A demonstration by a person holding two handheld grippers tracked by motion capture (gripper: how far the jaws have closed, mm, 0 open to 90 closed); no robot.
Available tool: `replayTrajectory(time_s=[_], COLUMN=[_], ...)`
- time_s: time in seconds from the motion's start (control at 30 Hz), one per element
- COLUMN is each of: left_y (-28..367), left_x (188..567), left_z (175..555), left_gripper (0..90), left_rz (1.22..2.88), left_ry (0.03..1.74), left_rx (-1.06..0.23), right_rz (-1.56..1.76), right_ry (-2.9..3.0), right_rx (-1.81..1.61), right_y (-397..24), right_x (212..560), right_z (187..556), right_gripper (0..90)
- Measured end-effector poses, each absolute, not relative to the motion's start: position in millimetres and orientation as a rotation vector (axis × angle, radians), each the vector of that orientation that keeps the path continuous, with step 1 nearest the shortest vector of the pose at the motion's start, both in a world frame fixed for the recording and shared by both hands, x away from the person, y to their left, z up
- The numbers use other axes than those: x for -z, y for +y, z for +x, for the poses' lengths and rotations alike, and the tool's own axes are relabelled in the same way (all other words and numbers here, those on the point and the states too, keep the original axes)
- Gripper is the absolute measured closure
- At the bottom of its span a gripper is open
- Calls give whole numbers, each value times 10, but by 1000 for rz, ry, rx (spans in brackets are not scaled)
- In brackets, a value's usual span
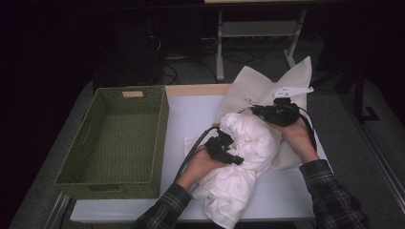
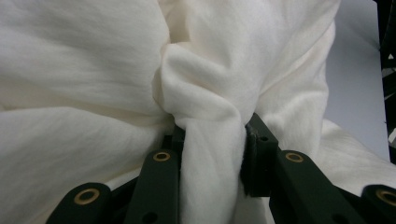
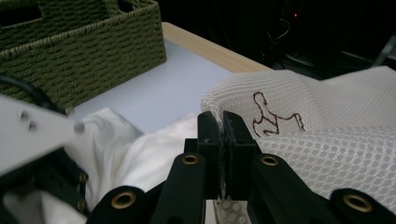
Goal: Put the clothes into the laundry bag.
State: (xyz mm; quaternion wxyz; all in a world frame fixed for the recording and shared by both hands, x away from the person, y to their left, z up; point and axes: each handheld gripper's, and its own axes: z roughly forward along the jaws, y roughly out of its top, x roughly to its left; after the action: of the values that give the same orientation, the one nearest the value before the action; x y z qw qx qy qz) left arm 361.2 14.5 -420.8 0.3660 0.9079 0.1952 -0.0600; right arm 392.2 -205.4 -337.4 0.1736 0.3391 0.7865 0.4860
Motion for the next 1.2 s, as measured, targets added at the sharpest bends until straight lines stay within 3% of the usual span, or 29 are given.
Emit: replayTrajectory(time_s=[0.43,0.63,1.03,1.2], left_y=[86,105,139,171], left_x=[4227,4240,4262,4224], left_z=[3617,3635,3626,3616], left_gripper=[700,698,686,606], left_rz=[2332,2324,2301,2284], left_ry=[501,503,523,531], left_rx=[154,170,167,155], right_rz=[949,944,829,844], right_ry=[2121,2200,2246,2268], right_rx=[-1522,-1533,-1533,-1482], right_y=[-2003,-1808,-1887,-2120], right_x=[3111,3213,3196,3291], right_z=[4022,4140,3733,3555], right_gripper=[866,865,864,863])
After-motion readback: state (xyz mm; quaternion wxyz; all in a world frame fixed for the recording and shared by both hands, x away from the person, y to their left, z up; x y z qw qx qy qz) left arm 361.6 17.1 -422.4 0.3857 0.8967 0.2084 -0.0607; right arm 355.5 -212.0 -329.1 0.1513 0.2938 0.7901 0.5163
